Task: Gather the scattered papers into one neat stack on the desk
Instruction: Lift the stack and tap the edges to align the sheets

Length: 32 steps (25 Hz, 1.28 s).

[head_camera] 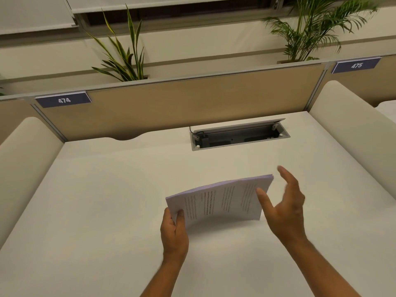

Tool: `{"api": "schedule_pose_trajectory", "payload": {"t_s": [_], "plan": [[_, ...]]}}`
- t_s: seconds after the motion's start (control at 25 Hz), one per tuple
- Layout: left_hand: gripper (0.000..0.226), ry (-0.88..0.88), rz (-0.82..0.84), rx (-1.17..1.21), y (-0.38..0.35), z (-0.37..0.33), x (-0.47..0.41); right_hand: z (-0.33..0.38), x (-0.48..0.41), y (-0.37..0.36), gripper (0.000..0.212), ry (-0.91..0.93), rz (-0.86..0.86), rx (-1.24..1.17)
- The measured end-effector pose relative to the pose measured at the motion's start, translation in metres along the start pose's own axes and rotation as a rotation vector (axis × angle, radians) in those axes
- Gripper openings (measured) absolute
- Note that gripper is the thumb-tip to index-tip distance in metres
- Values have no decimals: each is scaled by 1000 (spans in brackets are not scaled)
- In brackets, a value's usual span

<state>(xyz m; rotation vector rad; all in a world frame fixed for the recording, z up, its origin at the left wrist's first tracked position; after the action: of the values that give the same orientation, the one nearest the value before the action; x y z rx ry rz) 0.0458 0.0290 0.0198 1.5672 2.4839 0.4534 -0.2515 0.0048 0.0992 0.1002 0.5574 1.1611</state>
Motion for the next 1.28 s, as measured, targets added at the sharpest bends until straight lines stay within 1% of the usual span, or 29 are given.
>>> {"api": "schedule_pose_trajectory", "payload": {"t_s": [0.08, 0.12, 0.16, 0.24, 0.28, 0.32, 0.44, 0.52, 0.6, 0.64, 0.68, 0.72, 0.76, 0.8, 0.84, 0.88, 0.92, 0.96, 1.04, 1.16, 1.28], "plan": [[29, -1, 7, -3, -1, 2, 0, 37, -11, -17, 70, 323, 166, 214], [30, 3, 10, 1, -2, 3, 0, 51, -13, -33, 70, 435, 279, 311], [31, 6, 15, 1, -3, 3, 0, 61, -13, -50, 69, 497, 396, 406], [31, 4, 25, -14, -4, -1, 0, 69, -15, -84, 72, 503, 628, 576], [33, -8, 27, -29, -4, -4, 0, 69, -19, -96, 73, 462, 721, 644], [35, -23, 31, -38, -2, -7, 1, 69, -24, -103, 72, 431, 775, 697], [34, -58, 29, -47, 8, -15, -4, 77, -40, -104, 60, 446, 765, 774], [26, -81, 32, -68, 13, -21, -9, 86, -42, -101, 47, 466, 817, 810], [25, -156, 38, -97, 19, -35, -12, 95, -42, -93, 39, 440, 857, 832], [24, -202, 23, -108, 23, -42, -15, 99, -44, -89, 38, 398, 863, 818], [24, -236, -25, -130, 28, -48, -19, 104, -48, -83, 37, 342, 854, 783], [30, -246, -87, -159, 33, -53, -24, 108, -52, -75, 36, 278, 825, 734], [49, -181, -138, -155, 38, -56, -29, 111, -55, -67, 34, 237, 775, 683], [69, -66, -144, -52, 41, -59, -31, 113, -57, -59, 33, 237, 707, 625], [77, 30, -106, 85, 40, -63, -33, 113, -58, -50, 30, 256, 636, 542], [72, 69, -39, 226, 36, -69, -33, 111, -58, -42, 28, 258, 569, 414], [61, 60, 30, 324, 31, -75, -32, 107, -56, -35, 26, 222, 515, 264], [47, 30, 73, 359, 27, -80, -31, 100, -55, -30, 27, 159, 475, 130], [25, -8, 56, 336, 21, -87, -28, 78, -48, -29, 24, 35, 424, 4], [26, -40, -2, 238, 11, -95, -22, 47, -30, -31, 20, -84, 393, -55], [25, -122, 5, 198, 4, -98, -15, 33, -20, -25, 30, -104, 276, -118]]}}
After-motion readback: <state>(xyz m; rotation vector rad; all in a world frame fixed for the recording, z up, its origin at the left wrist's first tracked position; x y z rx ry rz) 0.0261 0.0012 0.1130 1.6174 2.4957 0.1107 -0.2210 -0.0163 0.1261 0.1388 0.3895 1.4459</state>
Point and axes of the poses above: each hand's wrist, its own x-axis away from the middle knuckle, its own y-axis out of the back of the hand, z = x × y, the point moved 4 cm from there along -x, towards the middle knuckle, and after that the axes turned 11 degrees about -x, right-handed, at the moved point
